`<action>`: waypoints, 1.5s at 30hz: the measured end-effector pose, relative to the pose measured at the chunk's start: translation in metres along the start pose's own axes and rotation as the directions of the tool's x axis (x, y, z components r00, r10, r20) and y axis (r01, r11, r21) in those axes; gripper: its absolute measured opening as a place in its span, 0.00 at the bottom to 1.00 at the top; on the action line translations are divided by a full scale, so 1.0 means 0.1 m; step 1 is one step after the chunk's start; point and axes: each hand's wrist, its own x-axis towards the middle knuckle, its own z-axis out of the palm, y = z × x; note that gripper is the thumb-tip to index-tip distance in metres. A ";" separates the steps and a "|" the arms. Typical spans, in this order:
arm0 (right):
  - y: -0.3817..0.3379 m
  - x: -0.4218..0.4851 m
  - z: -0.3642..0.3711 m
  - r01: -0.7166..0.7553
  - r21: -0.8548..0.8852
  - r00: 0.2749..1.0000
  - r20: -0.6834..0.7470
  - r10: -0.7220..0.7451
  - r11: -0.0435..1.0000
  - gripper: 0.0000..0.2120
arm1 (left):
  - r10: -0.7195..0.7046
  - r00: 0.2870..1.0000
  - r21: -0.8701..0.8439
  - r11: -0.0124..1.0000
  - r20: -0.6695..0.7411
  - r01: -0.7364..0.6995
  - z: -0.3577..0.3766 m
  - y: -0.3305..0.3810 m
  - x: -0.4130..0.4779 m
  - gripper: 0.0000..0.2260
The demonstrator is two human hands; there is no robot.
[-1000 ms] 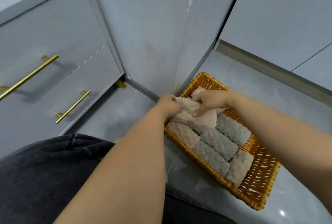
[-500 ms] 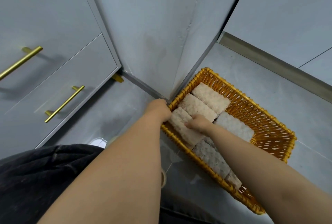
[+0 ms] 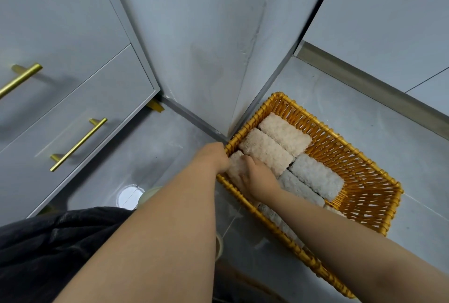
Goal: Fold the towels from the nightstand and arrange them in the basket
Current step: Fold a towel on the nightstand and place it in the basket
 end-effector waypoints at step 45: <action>-0.13 0.18 -0.43 -0.137 -0.078 0.989 -0.073 0.132 0.987 0.33 | 0.146 0.988 0.127 0.982 -0.047 -0.139 -0.23 0.20 -0.03 0.17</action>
